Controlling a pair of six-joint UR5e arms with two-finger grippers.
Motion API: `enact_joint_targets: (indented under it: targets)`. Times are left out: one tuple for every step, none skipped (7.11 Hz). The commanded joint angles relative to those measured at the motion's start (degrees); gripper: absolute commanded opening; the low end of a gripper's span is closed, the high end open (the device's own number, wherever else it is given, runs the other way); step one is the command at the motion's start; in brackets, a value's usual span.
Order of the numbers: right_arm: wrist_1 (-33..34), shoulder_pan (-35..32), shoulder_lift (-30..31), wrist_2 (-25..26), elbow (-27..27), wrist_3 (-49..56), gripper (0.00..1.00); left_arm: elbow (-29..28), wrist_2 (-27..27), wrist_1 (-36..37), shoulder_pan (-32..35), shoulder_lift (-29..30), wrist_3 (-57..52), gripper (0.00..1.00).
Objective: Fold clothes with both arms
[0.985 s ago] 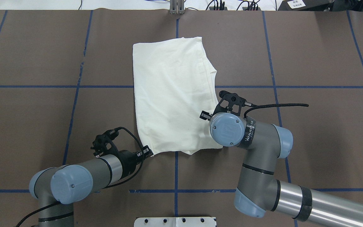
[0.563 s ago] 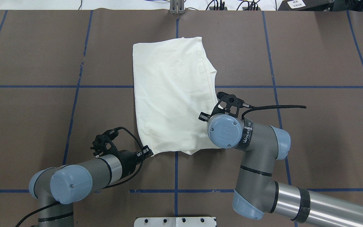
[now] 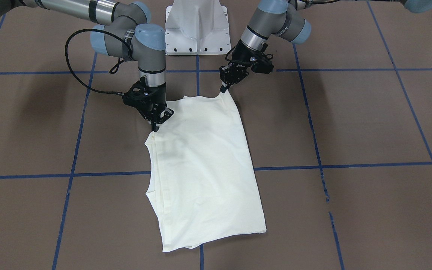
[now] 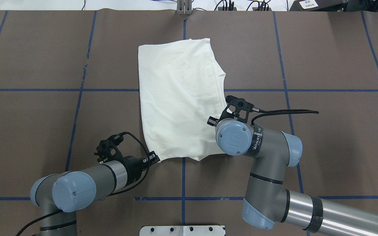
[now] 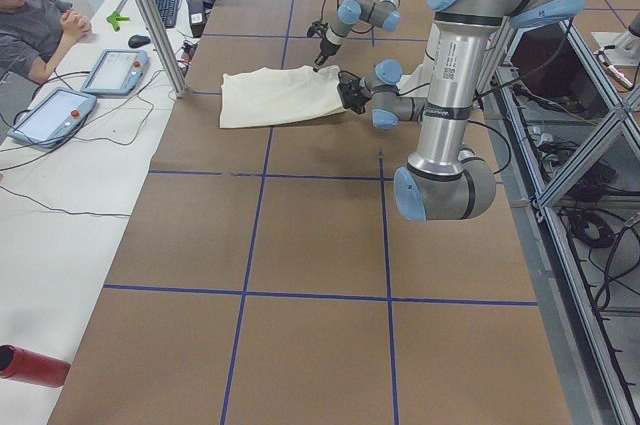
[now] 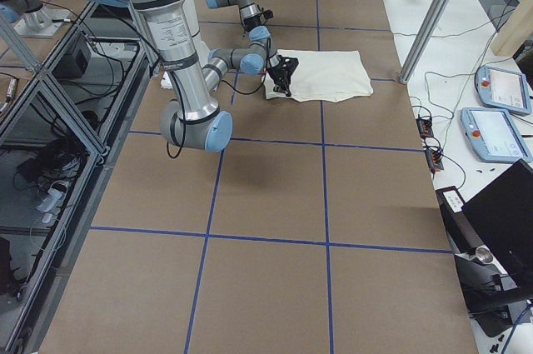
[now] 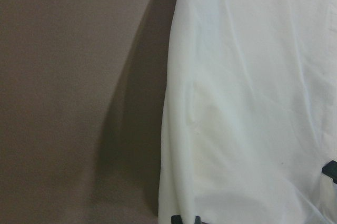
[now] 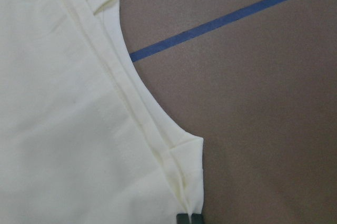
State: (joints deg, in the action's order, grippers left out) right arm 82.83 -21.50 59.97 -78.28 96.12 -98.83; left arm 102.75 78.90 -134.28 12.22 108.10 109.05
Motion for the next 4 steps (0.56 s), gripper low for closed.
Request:
enact_joint_targets:
  targets:
    - [0.05,0.15,0.23,0.76,2.12,0.57,0.0,2.96,0.55,0.85,0.17,-0.25,-0.76,0.0]
    - [0.23,0.06,1.1,0.58,5.97,0.66,0.0,7.59,3.17,1.38,0.87,-1.73,-0.77,0.0]
    - [2.4,0.49,1.37,0.58,10.7,0.66,0.0,14.34,3.71,5.3,0.88,-4.71,-0.85,0.0]
    - [12.87,2.67,1.64,0.41,19.97,0.57,0.0,20.93,4.07,12.91,0.88,-5.0,-0.77,0.0]
